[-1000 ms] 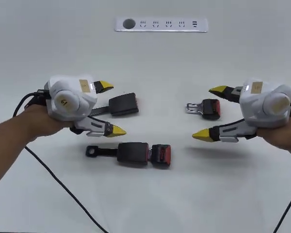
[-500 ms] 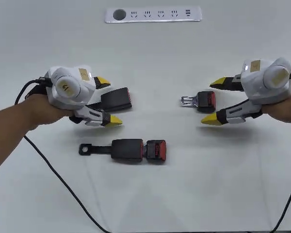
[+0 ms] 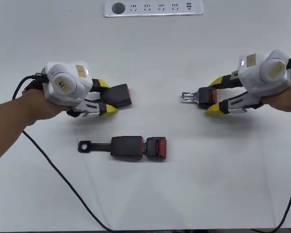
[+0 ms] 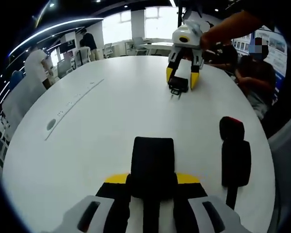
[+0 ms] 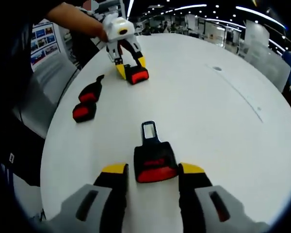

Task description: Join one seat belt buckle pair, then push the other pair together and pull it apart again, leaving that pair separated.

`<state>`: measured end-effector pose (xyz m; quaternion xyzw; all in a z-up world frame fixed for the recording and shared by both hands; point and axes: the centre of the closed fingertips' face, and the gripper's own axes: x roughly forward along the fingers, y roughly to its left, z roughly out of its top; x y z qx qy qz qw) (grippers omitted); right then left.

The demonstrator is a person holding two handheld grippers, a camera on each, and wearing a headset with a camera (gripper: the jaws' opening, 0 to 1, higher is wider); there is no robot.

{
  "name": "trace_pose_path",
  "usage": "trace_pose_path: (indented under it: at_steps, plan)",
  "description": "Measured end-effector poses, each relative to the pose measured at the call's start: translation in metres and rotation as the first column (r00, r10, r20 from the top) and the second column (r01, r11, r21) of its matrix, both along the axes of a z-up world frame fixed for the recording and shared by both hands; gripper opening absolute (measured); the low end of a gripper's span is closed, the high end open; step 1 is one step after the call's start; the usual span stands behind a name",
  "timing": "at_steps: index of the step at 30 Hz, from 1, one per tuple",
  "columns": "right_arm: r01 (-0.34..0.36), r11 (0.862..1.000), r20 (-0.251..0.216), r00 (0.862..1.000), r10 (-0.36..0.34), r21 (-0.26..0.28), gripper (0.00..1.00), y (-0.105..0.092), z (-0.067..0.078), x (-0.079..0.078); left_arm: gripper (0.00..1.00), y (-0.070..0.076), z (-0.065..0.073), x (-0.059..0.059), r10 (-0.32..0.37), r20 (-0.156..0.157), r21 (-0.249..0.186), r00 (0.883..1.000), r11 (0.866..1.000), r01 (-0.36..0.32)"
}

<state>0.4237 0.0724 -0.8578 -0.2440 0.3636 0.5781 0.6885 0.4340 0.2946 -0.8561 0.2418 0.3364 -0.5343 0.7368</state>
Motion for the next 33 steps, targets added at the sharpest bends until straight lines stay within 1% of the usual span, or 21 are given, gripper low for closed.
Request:
trace_pose_path:
  at_steps: [1, 2, 3, 4, 5, 6, 8, 9, 10, 11, 12, 14, 15, 18, 20, 22, 28, 31, 33]
  plan:
    - [-0.005, 1.000, 0.000, 1.000, 0.005, -0.006, 0.43, 0.000, -0.001, -0.001, 0.35, 0.001, 0.001, 0.000, -0.007, 0.007, 0.000, 1.000, 1.000, 0.007]
    - [-0.015, 1.000, 0.005, 1.000, 0.015, -0.012, 0.43, 0.000, -0.001, -0.001, 0.34, 0.001, 0.001, 0.000, -0.003, 0.001, -0.002, 1.000, 1.000, 0.003]
    - [-0.017, 1.000, 0.007, 1.000, 0.017, -0.015, 0.42, -0.001, -0.001, 0.000, 0.34, 0.001, 0.001, 0.000, -0.010, 0.003, -0.001, 1.000, 1.000, 0.010]
    - [-0.026, 0.999, 0.017, 1.000, 0.026, -0.021, 0.40, -0.001, -0.002, 0.001, 0.34, 0.001, 0.002, 0.000, -0.025, 0.005, 0.001, 1.000, 1.000, 0.025]
    - [-0.030, 0.999, 0.019, 0.999, 0.031, -0.025, 0.36, -0.002, -0.002, 0.002, 0.34, 0.001, 0.002, 0.001, -0.024, -0.001, 0.000, 1.000, 1.000, 0.024]
    - [-0.040, 0.999, 0.014, 0.999, 0.040, -0.027, 0.36, -0.004, -0.004, 0.003, 0.34, 0.001, 0.002, 0.000, -0.047, 0.001, -0.002, 0.999, 0.999, 0.047]
    - [-0.080, 0.996, 0.035, 0.996, 0.081, -0.037, 0.35, -0.003, -0.005, 0.002, 0.33, 0.001, 0.002, -0.001, -0.071, -0.006, 0.004, 0.997, 0.998, 0.071]
    - [-0.073, 0.997, 0.032, 0.997, 0.074, -0.037, 0.34, -0.003, -0.005, 0.003, 0.33, 0.001, 0.002, -0.001, -0.081, -0.008, 0.007, 0.997, 0.997, 0.081]
    - [-0.069, 0.997, 0.027, 0.997, 0.070, -0.037, 0.34, -0.003, -0.005, 0.003, 0.33, 0.001, 0.002, -0.001, -0.109, -0.007, 0.011, 0.994, 0.994, 0.109]
    - [-0.078, 0.996, 0.032, 0.996, 0.079, -0.040, 0.33, -0.003, -0.005, 0.003, 0.33, 0.001, 0.002, -0.001, -0.110, -0.007, 0.012, 0.994, 0.994, 0.110]
    - [-0.094, 0.995, 0.040, 0.995, 0.095, -0.040, 0.33, -0.002, -0.005, 0.003, 0.33, 0.001, 0.002, -0.001, -0.125, -0.009, 0.019, 0.992, 0.992, 0.126]
    - [-0.083, 0.996, 0.030, 0.996, 0.083, -0.024, 0.32, -0.003, -0.004, 0.003, 0.33, 0.000, 0.001, -0.001, -0.162, -0.007, 0.030, 0.987, 0.986, 0.163]
    - [-0.081, 0.997, 0.029, 0.996, 0.081, -0.015, 0.32, -0.003, -0.004, 0.003, 0.33, 0.000, 0.001, -0.001, -0.156, -0.012, 0.031, 0.988, 0.987, 0.156]
    - [-0.086, 0.996, 0.027, 0.996, 0.086, 0.002, 0.32, -0.002, -0.003, 0.003, 0.33, -0.001, 0.001, 0.000, -0.183, -0.013, 0.043, 0.983, 0.982, 0.184]
    - [-0.091, 0.996, 0.029, 0.995, 0.091, 0.004, 0.32, -0.001, -0.002, 0.003, 0.33, -0.001, 0.000, 0.000, -0.194, -0.015, 0.048, 0.981, 0.980, 0.195]
    - [-0.094, 0.996, 0.040, 0.995, 0.093, 0.008, 0.31, 0.000, -0.001, 0.003, 0.33, -0.002, 0.000, 0.000, -0.203, -0.017, 0.052, 0.979, 0.978, 0.204]
    - [-0.083, 0.996, 0.035, 0.996, 0.081, 0.031, 0.31, 0.002, 0.000, 0.006, 0.33, -0.003, 0.000, 0.000, -0.215, -0.017, 0.056, 0.976, 0.975, 0.216]
    - [-0.086, 0.996, 0.041, 0.996, 0.085, 0.036, 0.31, 0.006, 0.000, 0.007, 0.33, -0.003, -0.001, 0.000, -0.218, -0.017, 0.057, 0.976, 0.974, 0.219]
    - [-0.102, 0.994, 0.052, 0.994, 0.100, 0.044, 0.31, 0.010, 0.001, 0.007, 0.33, -0.003, -0.001, 0.000, -0.220, -0.017, 0.057, 0.975, 0.974, 0.221]
